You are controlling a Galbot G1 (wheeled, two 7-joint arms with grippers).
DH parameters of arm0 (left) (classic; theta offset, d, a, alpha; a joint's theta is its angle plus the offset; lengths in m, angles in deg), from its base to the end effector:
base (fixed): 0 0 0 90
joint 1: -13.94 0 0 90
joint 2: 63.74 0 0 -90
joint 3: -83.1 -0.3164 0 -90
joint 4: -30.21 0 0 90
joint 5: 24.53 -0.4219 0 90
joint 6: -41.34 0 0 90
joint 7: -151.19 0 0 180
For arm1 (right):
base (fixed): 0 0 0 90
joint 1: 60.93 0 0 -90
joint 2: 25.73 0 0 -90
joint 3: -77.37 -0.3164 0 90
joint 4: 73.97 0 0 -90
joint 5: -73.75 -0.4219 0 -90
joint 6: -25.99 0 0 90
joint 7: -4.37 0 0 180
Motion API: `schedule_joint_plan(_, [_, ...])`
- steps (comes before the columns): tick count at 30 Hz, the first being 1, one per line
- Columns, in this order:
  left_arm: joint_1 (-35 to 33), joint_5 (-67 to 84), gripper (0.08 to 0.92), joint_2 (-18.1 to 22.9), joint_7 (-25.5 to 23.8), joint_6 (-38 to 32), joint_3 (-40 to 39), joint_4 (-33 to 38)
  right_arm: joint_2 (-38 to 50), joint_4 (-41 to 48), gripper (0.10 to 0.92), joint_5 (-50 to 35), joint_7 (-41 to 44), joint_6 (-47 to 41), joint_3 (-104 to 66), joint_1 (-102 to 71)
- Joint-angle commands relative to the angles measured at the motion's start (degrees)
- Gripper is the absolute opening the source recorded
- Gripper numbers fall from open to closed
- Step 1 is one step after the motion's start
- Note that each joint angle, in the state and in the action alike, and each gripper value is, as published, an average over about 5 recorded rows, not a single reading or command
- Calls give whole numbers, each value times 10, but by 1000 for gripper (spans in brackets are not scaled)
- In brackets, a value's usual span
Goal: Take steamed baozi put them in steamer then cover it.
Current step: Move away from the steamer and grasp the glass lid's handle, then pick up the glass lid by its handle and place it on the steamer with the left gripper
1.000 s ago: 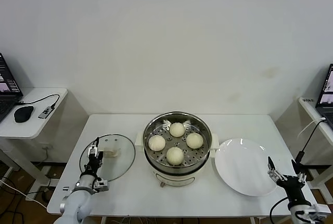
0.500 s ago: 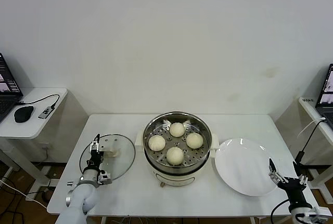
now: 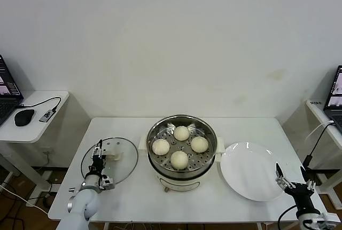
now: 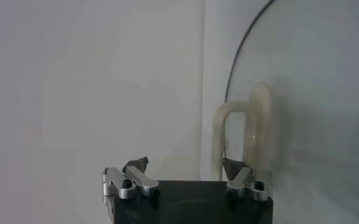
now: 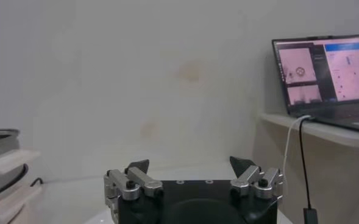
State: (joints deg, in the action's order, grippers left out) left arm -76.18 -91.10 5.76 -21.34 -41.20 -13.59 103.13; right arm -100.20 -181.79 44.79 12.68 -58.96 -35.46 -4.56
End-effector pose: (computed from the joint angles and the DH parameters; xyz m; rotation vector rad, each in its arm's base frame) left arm 0.3996 0.1102 -0.4297 -0.0620 -2.0616 -2.0541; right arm 0.2314 -0.2003 -0.3205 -0.2222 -3.0760 -0.1214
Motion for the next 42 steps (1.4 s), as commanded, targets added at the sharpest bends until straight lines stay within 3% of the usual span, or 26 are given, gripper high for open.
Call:
schedule_joint_plan(1, [7,16,584,-4,-6,0,-6,-13,-5,-5,823,4,0,-1,0,-2])
schedule_joint_plan(16, [20,26,169,-3,6,2,-13,-30,-15,-5,823,16,0,1,3,-5])
schedule_joint_plan(20, [1,27,150,-5,14,12,-7,7,-16,-8,823,18,0,2,6,-3])
schedule_joint_plan(27, [-73,63,150,-2,0,69,27,164,-37,-18,823,22,-2,-1,15,9])
schedule_joint_plan(35, [-176,61,150,4,4,110,65,292,-62,-21,823,23,-10,-13,14,21])
schedule_joint_plan(42, [-240,15,150,21,-61,260,87,414,-55,-19,823,33,-15,-19,22,18])
